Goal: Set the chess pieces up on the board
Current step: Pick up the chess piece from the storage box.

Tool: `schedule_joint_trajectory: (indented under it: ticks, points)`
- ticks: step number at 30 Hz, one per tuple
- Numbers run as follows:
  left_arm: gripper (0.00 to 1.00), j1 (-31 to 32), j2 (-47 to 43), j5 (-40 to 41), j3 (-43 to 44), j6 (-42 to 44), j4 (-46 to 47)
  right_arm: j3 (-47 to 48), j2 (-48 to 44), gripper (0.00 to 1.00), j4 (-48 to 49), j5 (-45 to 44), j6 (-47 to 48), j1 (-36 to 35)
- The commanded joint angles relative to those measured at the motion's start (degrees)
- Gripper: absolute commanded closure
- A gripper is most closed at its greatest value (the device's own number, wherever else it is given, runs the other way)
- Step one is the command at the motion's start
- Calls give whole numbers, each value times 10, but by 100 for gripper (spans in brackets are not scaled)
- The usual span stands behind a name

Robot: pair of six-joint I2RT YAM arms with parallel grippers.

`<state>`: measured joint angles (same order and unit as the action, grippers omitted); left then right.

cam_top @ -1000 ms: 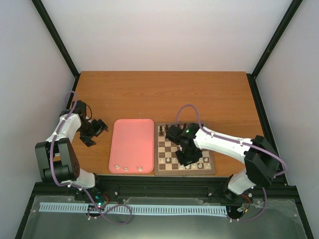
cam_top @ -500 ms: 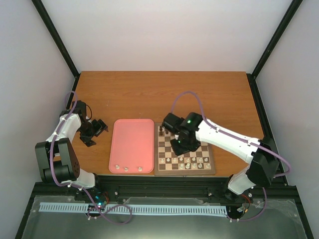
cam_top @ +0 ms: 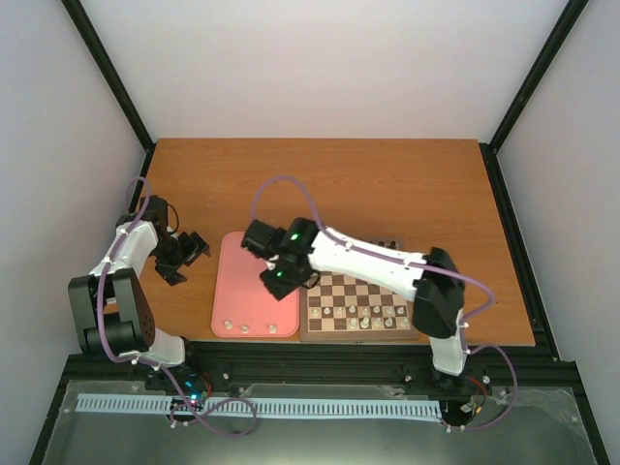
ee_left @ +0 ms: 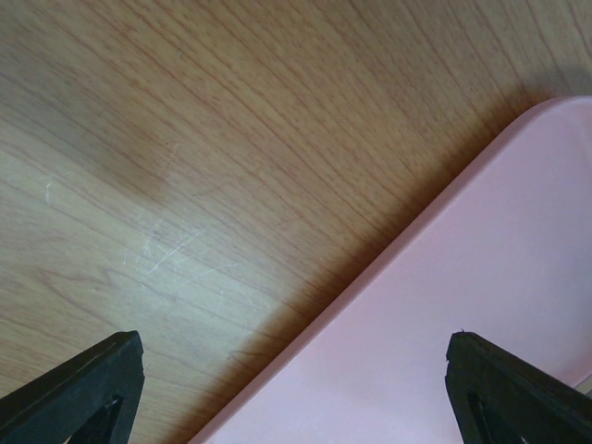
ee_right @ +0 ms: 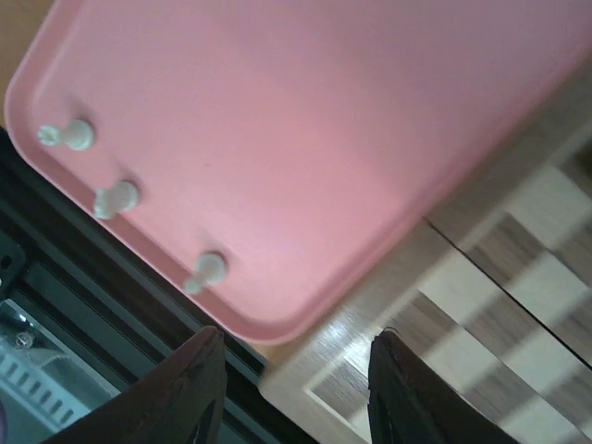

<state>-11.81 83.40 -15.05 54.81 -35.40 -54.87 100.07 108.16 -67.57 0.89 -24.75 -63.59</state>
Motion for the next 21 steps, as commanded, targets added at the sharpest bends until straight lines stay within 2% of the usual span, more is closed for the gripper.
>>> schedule_joint_trajectory:
  ticks: [1,6,21]
  points:
    - [0,3,-11,-1,18,-5,3,36,66,58,26,19,36,-40]
    - [0,3,-13,-2,18,-6,2,6,93,59,62,52,29,-65]
    - [0,5,-17,-5,12,-7,7,-21,141,59,75,100,51,-72]
